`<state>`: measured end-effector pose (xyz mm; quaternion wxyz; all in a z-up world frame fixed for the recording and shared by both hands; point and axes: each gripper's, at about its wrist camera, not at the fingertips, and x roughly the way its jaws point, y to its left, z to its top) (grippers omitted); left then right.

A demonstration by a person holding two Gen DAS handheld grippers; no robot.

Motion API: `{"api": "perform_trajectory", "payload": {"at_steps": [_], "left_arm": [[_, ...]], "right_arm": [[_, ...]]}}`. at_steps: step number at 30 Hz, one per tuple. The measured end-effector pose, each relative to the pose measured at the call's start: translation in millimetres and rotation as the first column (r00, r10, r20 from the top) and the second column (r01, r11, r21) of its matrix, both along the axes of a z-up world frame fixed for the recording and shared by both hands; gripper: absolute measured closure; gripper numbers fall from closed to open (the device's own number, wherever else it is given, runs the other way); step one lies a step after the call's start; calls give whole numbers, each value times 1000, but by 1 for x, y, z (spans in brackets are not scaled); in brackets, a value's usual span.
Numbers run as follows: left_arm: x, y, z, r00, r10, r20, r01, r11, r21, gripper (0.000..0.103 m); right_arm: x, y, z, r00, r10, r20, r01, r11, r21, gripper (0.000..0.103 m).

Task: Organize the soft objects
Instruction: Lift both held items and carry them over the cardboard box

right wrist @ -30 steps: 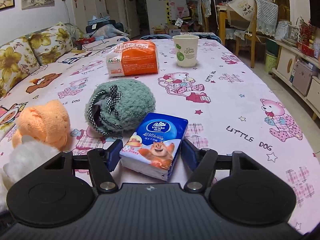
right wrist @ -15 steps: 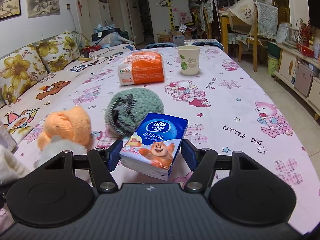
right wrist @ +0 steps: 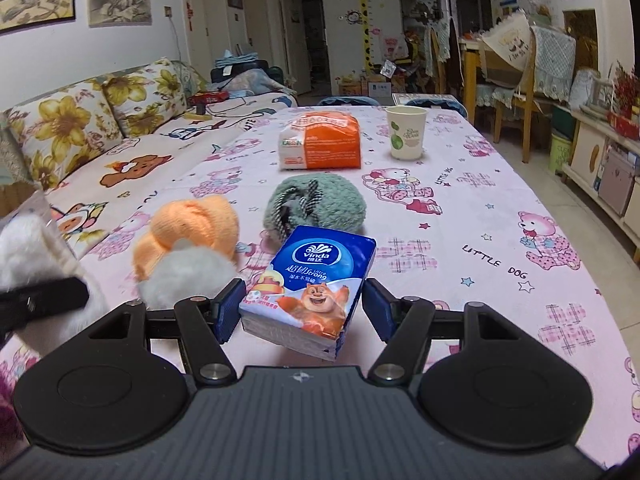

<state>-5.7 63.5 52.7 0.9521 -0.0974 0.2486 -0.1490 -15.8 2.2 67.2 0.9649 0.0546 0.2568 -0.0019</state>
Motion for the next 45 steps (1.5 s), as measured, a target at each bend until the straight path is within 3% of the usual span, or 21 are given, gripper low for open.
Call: {"api": "perform_trajectory", "payload": {"at_steps": [19, 32, 40, 45], "left_arm": [[-6, 24, 16, 997, 51, 54, -49, 998, -46, 66], [-15, 56, 34, 977, 171, 131, -160, 983, -90, 66], [-20, 85, 43, 928, 328, 179, -309, 943, -127, 66], [-25, 106, 46, 861, 466, 206, -444, 884, -144, 65]], "right_arm": [[-13, 8, 6, 999, 52, -3, -52, 997, -54, 23], [-15, 35, 27, 985, 167, 41, -165, 985, -43, 23], [-5, 68, 46, 959, 276, 70, -273, 961, -42, 23], [9, 89, 58, 933, 348, 87, -346, 937, -43, 23]]}}
